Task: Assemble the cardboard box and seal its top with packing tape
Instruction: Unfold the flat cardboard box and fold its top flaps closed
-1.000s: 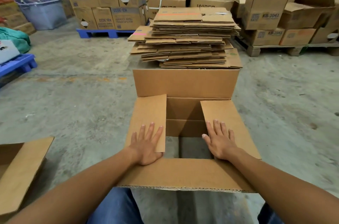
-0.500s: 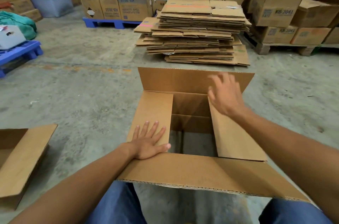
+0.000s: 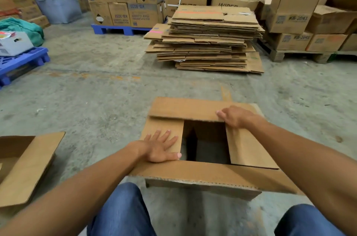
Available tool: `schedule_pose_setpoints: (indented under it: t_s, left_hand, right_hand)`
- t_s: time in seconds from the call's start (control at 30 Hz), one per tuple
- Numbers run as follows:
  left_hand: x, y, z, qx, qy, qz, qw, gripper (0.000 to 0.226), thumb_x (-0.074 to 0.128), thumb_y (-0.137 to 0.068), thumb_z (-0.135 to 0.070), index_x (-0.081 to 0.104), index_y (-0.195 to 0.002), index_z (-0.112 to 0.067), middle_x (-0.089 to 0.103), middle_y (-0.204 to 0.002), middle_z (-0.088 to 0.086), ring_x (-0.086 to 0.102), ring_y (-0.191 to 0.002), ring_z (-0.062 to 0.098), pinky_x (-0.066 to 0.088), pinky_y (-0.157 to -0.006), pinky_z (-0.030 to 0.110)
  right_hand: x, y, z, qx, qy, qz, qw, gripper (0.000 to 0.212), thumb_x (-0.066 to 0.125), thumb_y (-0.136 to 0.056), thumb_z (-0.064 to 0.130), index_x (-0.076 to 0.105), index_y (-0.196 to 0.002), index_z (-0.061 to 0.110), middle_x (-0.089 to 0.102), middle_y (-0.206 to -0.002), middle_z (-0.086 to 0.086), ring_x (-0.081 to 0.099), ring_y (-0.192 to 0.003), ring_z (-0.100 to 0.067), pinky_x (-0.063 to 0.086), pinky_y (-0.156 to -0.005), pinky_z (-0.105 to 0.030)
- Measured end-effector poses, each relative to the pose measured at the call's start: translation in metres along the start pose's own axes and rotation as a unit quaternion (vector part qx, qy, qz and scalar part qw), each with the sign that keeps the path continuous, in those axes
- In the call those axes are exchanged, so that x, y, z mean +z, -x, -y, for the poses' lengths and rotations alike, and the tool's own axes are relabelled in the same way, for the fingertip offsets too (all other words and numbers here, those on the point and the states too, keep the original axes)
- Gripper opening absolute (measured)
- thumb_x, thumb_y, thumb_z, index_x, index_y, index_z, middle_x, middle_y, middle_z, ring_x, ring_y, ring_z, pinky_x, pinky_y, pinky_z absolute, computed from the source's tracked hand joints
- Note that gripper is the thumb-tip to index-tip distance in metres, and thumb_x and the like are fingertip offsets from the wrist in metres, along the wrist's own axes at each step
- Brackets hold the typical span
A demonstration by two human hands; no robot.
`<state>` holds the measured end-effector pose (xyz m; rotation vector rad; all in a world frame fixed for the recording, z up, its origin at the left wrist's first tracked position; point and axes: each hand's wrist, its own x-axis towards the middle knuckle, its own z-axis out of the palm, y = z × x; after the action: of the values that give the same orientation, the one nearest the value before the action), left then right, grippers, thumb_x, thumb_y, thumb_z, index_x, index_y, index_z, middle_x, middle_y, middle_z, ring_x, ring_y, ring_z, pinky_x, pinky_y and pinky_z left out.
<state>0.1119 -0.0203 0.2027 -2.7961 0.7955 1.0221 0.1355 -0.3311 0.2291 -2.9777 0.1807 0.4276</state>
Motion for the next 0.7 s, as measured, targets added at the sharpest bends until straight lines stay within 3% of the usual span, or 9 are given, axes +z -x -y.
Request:
schedule_pose_setpoints:
  t_s: [0.1,0.2,0.3,0.37,0.43,0.57,0.63,0.7]
  left_hand:
    - [-0.040,0.028,-0.009,0.015,0.075,0.079,0.994,0.094,0.018,-0.078,-0.086,0.013,-0.155,-0.032,0.006,-0.164,-0.003,0.007,-0.151,0.023,0.005,-0.121,0.049]
    - [-0.076,0.053,-0.011,0.059,0.186,0.135,0.971,0.101,0.036,-0.067,-0.090,0.032,-0.150,-0.034,0.040,-0.153,-0.006,0.040,-0.139,0.020,0.028,-0.116,0.044]
    - [-0.093,0.067,-0.009,0.137,0.171,0.134,0.967,0.069,0.065,-0.073,-0.069,0.048,-0.137,-0.048,0.059,-0.133,-0.015,0.057,-0.121,0.012,0.046,-0.103,0.037]
    - [-0.092,0.062,-0.009,0.143,0.132,0.060,0.979,0.049,0.070,-0.077,-0.057,0.059,-0.124,-0.047,0.068,-0.120,-0.014,0.065,-0.109,0.013,0.053,-0.093,0.038]
    - [-0.087,0.049,-0.009,0.109,0.065,-0.068,0.990,0.040,0.069,-0.079,-0.054,0.063,-0.116,-0.038,0.070,-0.115,-0.009,0.065,-0.108,0.019,0.053,-0.089,0.039]
    - [-0.073,0.018,-0.006,0.003,-0.081,-0.272,0.959,0.095,0.060,-0.069,-0.077,0.026,-0.149,-0.038,0.051,-0.143,-0.003,0.049,-0.129,0.025,0.032,-0.106,0.045]
    - [-0.059,-0.003,-0.002,-0.026,-0.065,-0.312,0.948,0.088,0.056,-0.079,-0.068,0.018,-0.152,-0.035,0.038,-0.153,0.000,0.038,-0.138,0.025,0.022,-0.112,0.047]
    - [-0.037,-0.025,0.004,-0.058,-0.024,-0.287,0.956,0.076,0.043,-0.088,-0.064,0.016,-0.153,-0.034,0.023,-0.161,-0.001,0.023,-0.146,0.026,0.017,-0.115,0.051]
  right_hand:
    - [0.013,0.004,-0.014,-0.037,0.015,0.062,0.997,0.086,0.010,-0.086,0.078,0.043,-0.146,0.026,0.042,-0.152,-0.010,0.040,-0.137,-0.032,0.031,-0.113,-0.047]
    - [-0.002,0.005,-0.014,-0.012,0.008,0.153,0.988,0.081,0.014,-0.091,0.072,0.023,-0.155,0.024,0.018,-0.164,-0.005,0.017,-0.150,-0.028,0.013,-0.120,-0.049]
    - [-0.026,0.002,-0.006,0.044,0.019,0.223,0.974,0.114,0.008,-0.068,0.093,0.023,-0.155,0.020,0.019,-0.163,-0.004,0.014,-0.150,-0.030,0.014,-0.120,-0.052]
    - [-0.038,0.003,0.003,0.076,-0.025,0.250,0.965,0.102,0.008,-0.078,0.085,0.038,-0.149,0.019,0.035,-0.156,-0.008,0.023,-0.147,-0.032,0.022,-0.117,-0.052]
    - [-0.048,0.000,0.005,0.084,-0.122,0.270,0.952,0.094,0.006,-0.082,0.081,0.042,-0.146,0.022,0.046,-0.146,-0.006,0.030,-0.144,-0.029,0.023,-0.115,-0.052]
    - [-0.067,-0.004,-0.002,0.071,-0.224,0.202,0.951,0.086,0.012,-0.087,0.078,0.039,-0.148,0.024,0.056,-0.141,-0.004,0.050,-0.130,-0.025,0.029,-0.111,-0.049]
    - [-0.064,-0.001,-0.004,0.038,-0.200,0.140,0.969,0.075,0.021,-0.094,0.068,0.044,-0.146,0.019,0.055,-0.141,-0.006,0.053,-0.126,-0.025,0.031,-0.112,-0.046]
    - [-0.047,0.004,-0.012,-0.013,-0.138,0.075,0.987,0.056,0.026,-0.099,0.058,0.061,-0.126,0.022,0.057,-0.129,-0.005,0.054,-0.118,-0.024,0.036,-0.105,-0.035]
